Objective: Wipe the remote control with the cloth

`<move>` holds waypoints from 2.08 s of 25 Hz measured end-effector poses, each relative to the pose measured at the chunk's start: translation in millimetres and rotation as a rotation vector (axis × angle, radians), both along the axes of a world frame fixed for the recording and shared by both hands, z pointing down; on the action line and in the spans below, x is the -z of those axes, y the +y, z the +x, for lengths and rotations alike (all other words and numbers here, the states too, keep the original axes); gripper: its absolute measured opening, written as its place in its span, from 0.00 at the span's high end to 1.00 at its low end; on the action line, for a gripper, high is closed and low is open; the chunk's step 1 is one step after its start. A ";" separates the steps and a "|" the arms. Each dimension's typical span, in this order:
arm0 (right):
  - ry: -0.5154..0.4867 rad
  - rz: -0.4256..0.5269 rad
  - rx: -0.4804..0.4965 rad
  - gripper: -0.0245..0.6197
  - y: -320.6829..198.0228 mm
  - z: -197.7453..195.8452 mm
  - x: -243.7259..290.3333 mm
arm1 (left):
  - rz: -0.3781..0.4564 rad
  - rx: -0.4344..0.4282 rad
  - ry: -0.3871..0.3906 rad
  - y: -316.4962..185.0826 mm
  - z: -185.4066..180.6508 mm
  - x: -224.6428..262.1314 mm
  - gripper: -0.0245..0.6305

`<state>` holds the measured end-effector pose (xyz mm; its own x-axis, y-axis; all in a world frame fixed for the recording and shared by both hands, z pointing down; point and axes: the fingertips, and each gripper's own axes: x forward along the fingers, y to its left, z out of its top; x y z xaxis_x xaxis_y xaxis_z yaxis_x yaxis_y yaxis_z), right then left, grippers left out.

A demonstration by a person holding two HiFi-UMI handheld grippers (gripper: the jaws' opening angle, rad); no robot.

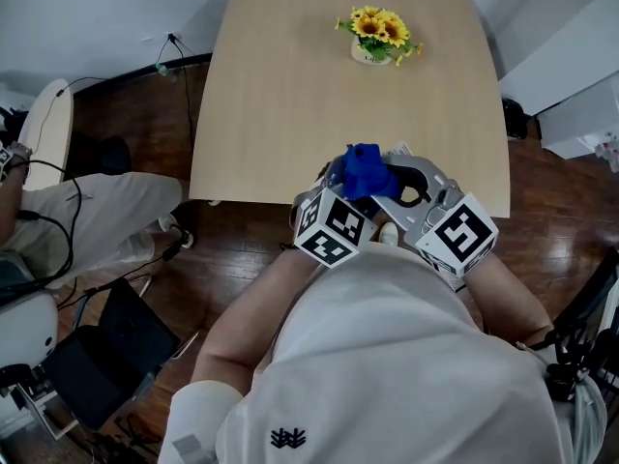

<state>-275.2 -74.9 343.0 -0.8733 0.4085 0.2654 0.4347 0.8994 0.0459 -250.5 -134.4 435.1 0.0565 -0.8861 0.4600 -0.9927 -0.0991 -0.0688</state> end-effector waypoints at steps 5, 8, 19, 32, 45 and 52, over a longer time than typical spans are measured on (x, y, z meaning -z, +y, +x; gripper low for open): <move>0.035 0.053 -0.061 0.84 -18.5 -2.1 -9.3 | -0.002 0.015 0.006 7.7 -7.3 1.1 0.60; 0.009 0.100 -0.107 0.84 -48.2 -3.0 -10.6 | -0.005 0.024 0.011 11.5 -10.7 -2.3 0.60; 0.005 0.122 -0.339 0.84 -135.2 9.4 5.7 | -0.001 0.029 0.029 14.9 -17.5 -7.3 0.60; 0.023 0.011 -0.012 0.84 8.4 -1.6 14.2 | -0.009 -0.004 0.024 5.4 -11.8 -4.5 0.60; 0.039 0.067 -0.223 0.84 -73.6 2.2 -16.4 | -0.038 -0.005 0.033 25.4 -13.0 -14.7 0.60; 0.081 0.067 -0.423 0.84 -147.9 27.5 -35.6 | -0.064 0.026 0.063 18.5 -22.0 -30.4 0.60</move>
<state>-247.7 -222.8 378.6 -0.9353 -0.0011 0.3537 0.0334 0.9953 0.0913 -272.5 -115.8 465.5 0.0644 -0.8564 0.5123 -0.9971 -0.0755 -0.0009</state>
